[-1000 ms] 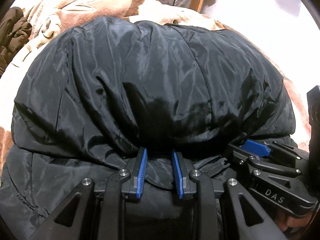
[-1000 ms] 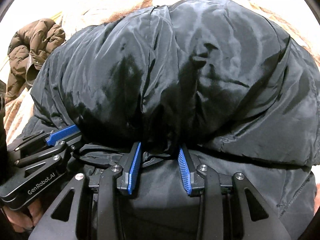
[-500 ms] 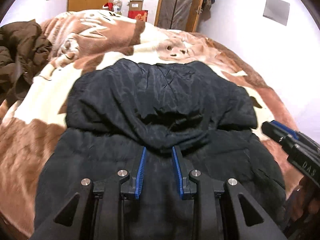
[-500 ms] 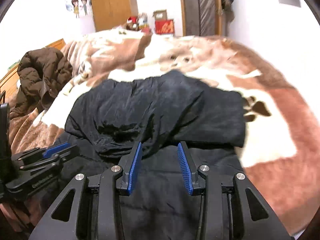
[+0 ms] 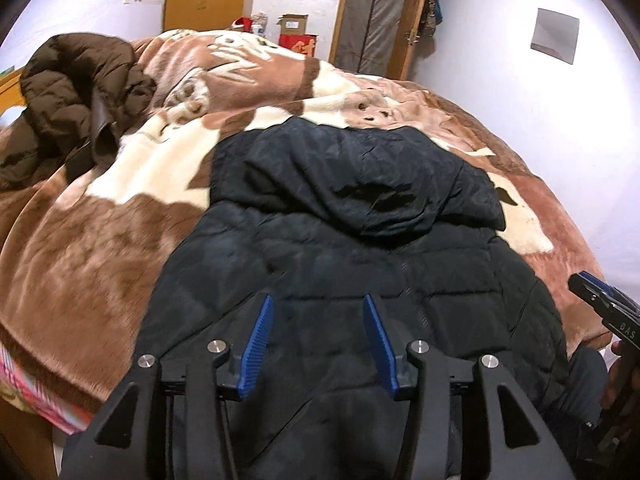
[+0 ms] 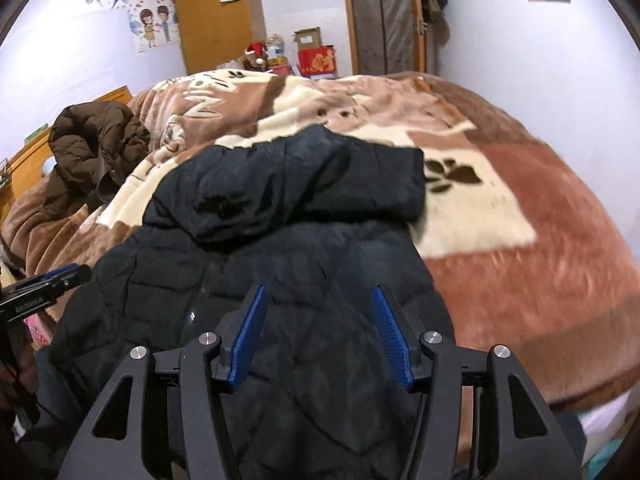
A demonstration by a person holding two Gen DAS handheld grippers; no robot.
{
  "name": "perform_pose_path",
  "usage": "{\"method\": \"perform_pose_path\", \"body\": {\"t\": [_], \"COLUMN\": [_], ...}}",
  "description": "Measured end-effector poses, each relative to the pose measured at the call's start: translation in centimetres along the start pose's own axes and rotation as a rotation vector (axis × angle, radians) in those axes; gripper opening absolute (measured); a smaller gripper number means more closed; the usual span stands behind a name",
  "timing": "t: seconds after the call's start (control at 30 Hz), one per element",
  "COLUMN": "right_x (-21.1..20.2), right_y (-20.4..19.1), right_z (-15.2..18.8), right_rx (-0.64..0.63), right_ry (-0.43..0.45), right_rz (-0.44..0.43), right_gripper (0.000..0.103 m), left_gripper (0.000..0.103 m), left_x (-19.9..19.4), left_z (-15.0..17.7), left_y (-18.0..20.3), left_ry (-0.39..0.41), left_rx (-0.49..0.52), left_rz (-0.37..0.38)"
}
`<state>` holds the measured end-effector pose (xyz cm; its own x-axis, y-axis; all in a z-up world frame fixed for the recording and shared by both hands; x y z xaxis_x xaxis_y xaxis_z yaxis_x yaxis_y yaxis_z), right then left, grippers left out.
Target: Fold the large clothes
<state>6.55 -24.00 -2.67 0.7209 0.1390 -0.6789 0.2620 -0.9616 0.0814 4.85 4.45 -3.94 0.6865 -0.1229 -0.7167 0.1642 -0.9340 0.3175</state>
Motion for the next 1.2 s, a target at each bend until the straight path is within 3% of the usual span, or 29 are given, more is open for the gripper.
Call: {"method": "perform_pose_path", "body": {"t": [0.17,0.4,0.57,0.63,0.8,0.97,1.07,1.13,1.17,1.2], "right_x": [0.8,2.7,4.3,4.7,5.4,5.0,5.1,5.2,5.2,5.1], "right_y": [1.7,5.2,7.1,7.2,7.0,4.8,4.1,4.3,4.5,4.5], "right_z": [1.7,5.5,8.4,9.1,10.3,10.7,11.1,11.3,11.3,11.0], "right_rx": [-0.003,0.139,0.259,0.292,0.357,0.314,0.297,0.309,0.323,0.338], "right_ry": [-0.026,-0.111,-0.185,-0.204,-0.242,-0.302,-0.328,-0.350,-0.353,-0.348], "right_rz": [0.023,0.011,-0.038,-0.070,-0.150,-0.222,-0.226,-0.227,-0.232,-0.242], "right_gripper": [0.055,0.055,0.056,0.063,0.066,0.066,0.066,0.055,0.050,0.037], "left_gripper": [0.052,0.059,0.061,0.065,0.070,0.070,0.071,0.071,0.065,0.053], "left_x": [-0.1,0.8,2.6,3.4,4.6,4.7,4.6,4.6,4.6,4.4], "left_z": [0.4,0.2,1.0,1.5,2.9,4.3,5.1,5.1,5.1,4.9], "left_y": [-3.2,-8.7,-12.2,-13.0,-13.3,-11.6,-10.7,-10.7,-10.7,-10.7], "left_ry": [0.004,-0.006,-0.058,-0.080,-0.120,-0.159,-0.164,-0.172,-0.180,-0.183], "left_rx": [-0.036,-0.078,-0.132,-0.163,-0.204,-0.199,-0.164,-0.168,-0.168,-0.163], "left_rz": [-0.047,-0.130,-0.178,-0.172,-0.139,-0.097,-0.116,-0.122,-0.125,-0.120]}}
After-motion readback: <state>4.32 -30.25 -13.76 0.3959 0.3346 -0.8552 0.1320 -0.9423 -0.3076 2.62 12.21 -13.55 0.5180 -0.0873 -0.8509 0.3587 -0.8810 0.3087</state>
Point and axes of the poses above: each gripper's, at about its wrist camera, not at the fingertips, and x roughly the way its jaws point, y to its right, z to its underside, the point moved 7 cm from there along x, roughly the way its jaws point, and after that the axes turned 13 degrees about -x, right-handed, at the moved point
